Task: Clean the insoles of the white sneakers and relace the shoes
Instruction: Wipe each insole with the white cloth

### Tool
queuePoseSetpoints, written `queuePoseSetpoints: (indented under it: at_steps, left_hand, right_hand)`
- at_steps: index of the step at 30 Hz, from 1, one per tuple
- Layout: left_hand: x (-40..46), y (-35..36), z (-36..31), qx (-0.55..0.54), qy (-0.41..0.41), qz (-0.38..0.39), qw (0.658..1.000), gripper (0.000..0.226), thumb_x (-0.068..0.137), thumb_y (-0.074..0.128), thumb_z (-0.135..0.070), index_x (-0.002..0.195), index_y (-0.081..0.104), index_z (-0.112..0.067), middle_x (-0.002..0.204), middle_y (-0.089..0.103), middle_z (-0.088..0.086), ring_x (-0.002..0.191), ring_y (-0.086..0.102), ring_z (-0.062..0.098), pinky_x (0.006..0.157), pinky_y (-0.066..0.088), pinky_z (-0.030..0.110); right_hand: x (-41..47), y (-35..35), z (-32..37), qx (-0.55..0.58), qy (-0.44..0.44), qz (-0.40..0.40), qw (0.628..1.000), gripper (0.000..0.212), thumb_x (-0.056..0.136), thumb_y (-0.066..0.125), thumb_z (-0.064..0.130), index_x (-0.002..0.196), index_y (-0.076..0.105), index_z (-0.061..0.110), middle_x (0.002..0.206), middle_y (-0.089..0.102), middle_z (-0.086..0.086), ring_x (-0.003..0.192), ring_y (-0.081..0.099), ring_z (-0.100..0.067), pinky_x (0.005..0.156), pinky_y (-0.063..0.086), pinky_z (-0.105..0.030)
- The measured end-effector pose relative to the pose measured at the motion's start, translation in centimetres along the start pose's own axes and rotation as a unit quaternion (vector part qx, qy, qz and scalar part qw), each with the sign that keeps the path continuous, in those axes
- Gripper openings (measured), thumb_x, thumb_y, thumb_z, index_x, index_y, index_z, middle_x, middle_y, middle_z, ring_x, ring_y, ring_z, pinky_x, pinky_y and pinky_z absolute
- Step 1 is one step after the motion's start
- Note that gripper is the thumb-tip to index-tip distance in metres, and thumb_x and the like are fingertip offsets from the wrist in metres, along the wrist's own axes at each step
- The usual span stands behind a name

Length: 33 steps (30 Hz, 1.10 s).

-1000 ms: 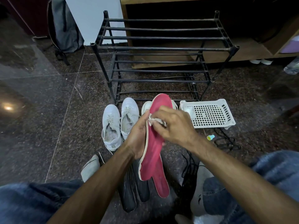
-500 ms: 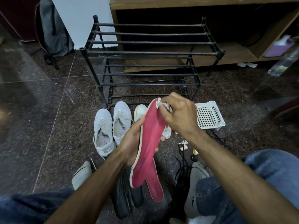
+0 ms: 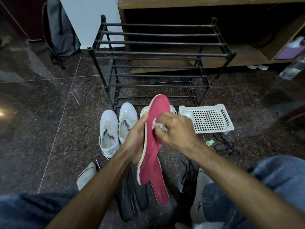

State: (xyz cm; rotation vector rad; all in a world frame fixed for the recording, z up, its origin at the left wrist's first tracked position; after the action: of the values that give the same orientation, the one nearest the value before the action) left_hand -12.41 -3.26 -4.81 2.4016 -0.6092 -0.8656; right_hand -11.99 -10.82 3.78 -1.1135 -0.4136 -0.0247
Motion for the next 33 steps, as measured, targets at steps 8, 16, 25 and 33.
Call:
queuePoseSetpoints:
  at_steps: [8, 16, 25, 33]
  left_hand:
    - [0.2, 0.0, 0.9, 0.041, -0.005, -0.016, 0.999, 0.062, 0.095, 0.041, -0.061, 0.123, 0.065, -0.012, 0.095, 0.065, 0.017, 0.073, 0.057, 0.024, 0.069, 0.048, 0.038]
    - [0.1, -0.7, 0.1, -0.026, 0.003, -0.027, 0.999, 0.059, 0.095, 0.041, -0.057, 0.12, 0.068, -0.011, 0.115, 0.064, 0.013, 0.105, 0.056, 0.029, 0.106, 0.038, 0.047]
    - [0.1, -0.8, -0.4, -0.024, 0.007, -0.04, 0.999, 0.057, 0.096, 0.041, -0.056, 0.106, 0.074, -0.011, 0.097, 0.069, 0.011, 0.082, 0.066, 0.023, 0.079, 0.054, 0.036]
    - [-0.2, -0.2, -0.9, 0.002, 0.017, -0.038, 0.999, 0.064, 0.091, 0.046, -0.063, 0.121, 0.067, -0.012, 0.106, 0.061, 0.018, 0.085, 0.055, 0.027, 0.076, 0.045, 0.039]
  right_hand:
    - [1.4, -2.0, -3.3, -0.064, 0.094, -0.066, 0.991, 0.019, 0.088, 0.061, 0.03, 0.087, 0.069, 0.012, 0.082, 0.065, 0.0, 0.063, 0.061, -0.026, 0.056, 0.048, -0.032]
    - [-0.3, 1.8, 0.0, 0.021, 0.002, 0.048, 0.999, 0.043, 0.084, 0.033, 0.043, 0.083, 0.068, 0.019, 0.08, 0.064, 0.004, 0.062, 0.062, -0.025, 0.057, 0.051, -0.036]
    - [-1.0, 1.6, 0.6, 0.092, -0.015, 0.003, 0.996, 0.029, 0.086, 0.046, 0.033, 0.081, 0.07, 0.016, 0.073, 0.064, 0.004, 0.056, 0.057, -0.014, 0.05, 0.052, -0.036]
    - [1.4, -2.0, -3.8, 0.141, 0.065, -0.094, 0.983, 0.016, 0.087, 0.064, 0.028, 0.09, 0.075, 0.017, 0.08, 0.07, 0.006, 0.064, 0.063, -0.014, 0.055, 0.047, -0.03]
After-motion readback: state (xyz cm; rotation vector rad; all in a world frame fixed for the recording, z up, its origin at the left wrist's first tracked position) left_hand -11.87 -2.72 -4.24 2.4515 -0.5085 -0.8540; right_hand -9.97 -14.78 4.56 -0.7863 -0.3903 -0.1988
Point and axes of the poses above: each hand's wrist, its own x-axis towards the middle knuckle, its own y-axis out of the palm, z = x × y, the point moved 9 cm from there along x, towards the middle knuckle
